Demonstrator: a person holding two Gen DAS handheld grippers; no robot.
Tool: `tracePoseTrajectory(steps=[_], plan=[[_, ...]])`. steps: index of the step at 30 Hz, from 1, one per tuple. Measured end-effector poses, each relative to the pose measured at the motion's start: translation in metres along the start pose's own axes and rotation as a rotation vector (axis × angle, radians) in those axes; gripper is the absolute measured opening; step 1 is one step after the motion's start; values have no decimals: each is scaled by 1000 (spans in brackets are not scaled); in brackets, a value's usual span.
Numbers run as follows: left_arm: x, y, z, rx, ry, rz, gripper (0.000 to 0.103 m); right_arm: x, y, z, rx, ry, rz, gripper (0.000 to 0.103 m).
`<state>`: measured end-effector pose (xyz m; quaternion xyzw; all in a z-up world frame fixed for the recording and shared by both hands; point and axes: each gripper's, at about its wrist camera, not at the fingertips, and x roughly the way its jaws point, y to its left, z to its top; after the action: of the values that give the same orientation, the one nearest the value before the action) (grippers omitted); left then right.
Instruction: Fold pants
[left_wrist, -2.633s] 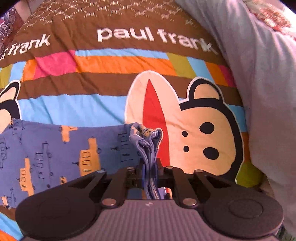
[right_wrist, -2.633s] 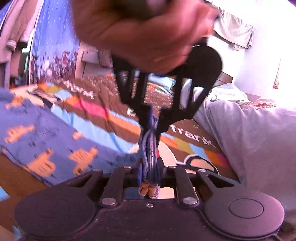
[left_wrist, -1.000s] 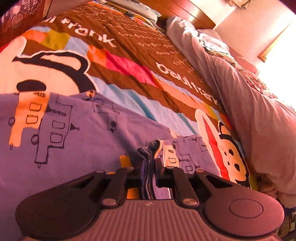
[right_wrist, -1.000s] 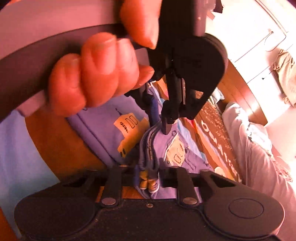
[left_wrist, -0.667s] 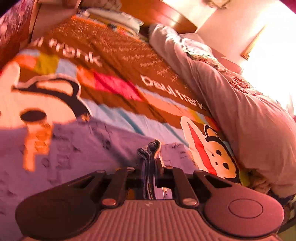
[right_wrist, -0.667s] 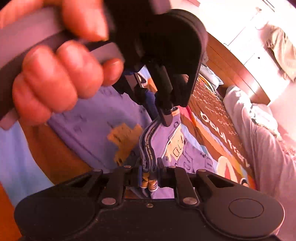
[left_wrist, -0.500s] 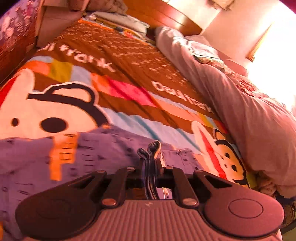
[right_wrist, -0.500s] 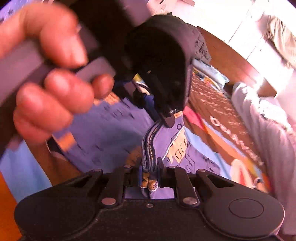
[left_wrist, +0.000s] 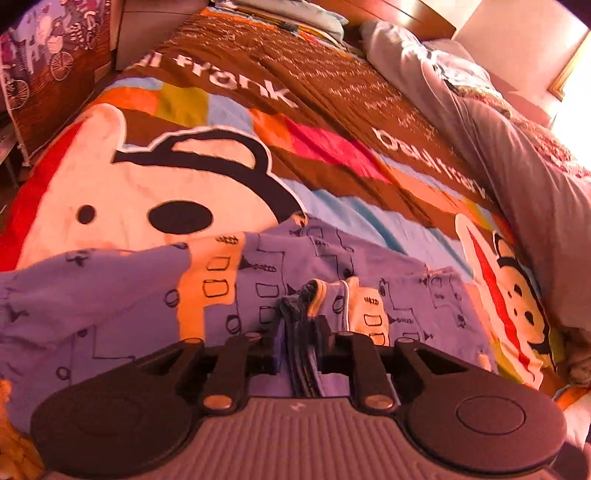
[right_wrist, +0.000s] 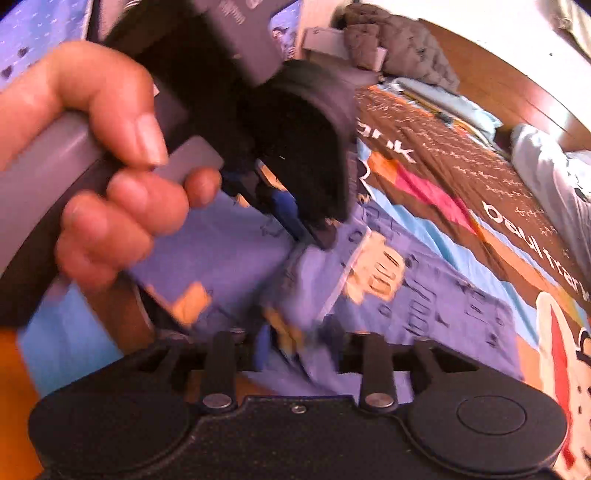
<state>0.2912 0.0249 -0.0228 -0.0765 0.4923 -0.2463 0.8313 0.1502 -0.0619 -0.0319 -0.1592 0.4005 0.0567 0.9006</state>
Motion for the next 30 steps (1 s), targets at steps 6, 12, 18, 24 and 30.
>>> tracePoseTrajectory(steps=[6,12,18,24,30], plan=[[-17,-10,-5,14,-144,127,54,-27,-84,-19,7,-12,-221,78],[16,-31,-26,218,-138,267,58,47,-151,-19,134,60,-180,95],[-10,-33,-36,246,-203,346,67,37,-164,-27,207,46,-293,97],[-76,8,-57,177,-354,415,70,1,-109,-44,161,-14,-160,102],[-124,71,-80,-42,-366,404,72,-6,-81,-53,167,-16,-203,100]])
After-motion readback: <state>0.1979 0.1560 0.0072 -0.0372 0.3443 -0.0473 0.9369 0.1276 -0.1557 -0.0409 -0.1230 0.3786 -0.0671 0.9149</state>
